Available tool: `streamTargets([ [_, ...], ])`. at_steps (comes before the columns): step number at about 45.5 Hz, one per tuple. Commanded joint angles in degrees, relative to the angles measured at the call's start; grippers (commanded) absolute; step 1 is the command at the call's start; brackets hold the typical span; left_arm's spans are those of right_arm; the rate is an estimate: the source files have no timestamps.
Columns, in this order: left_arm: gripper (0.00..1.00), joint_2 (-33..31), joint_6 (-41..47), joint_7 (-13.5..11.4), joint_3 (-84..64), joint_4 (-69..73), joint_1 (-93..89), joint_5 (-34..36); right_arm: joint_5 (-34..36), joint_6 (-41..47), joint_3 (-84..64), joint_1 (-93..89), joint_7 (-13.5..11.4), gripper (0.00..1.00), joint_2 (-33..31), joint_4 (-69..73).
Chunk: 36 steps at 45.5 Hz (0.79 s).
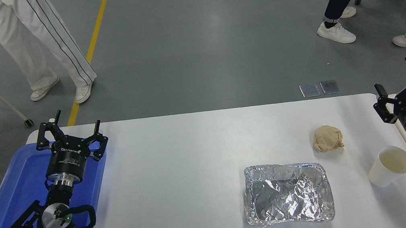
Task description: Pick up paper cup place in dustbin
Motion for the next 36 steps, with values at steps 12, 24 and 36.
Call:
streamTargets([
  [12, 1.00, 0.00, 0.00, 0.00, 0.00, 0.05, 0.00, 0.00, -0.01, 0.13, 0.03, 0.70, 0.46, 1.00, -0.19, 0.10],
  [24, 1.00, 0.00, 0.00, 0.00, 0.00, -0.04, 0.00, 0.00, -0.01, 0.13, -1.12, 0.70, 0.46, 1.00, 0.25, 0.10],
  [36, 1.00, 0.00, 0.00, 0.00, 0.00, -0.04, 0.00, 0.00, -0.01, -0.04, -1.29, 0.44, 0.37, 1.00, 1.04, 0.10],
])
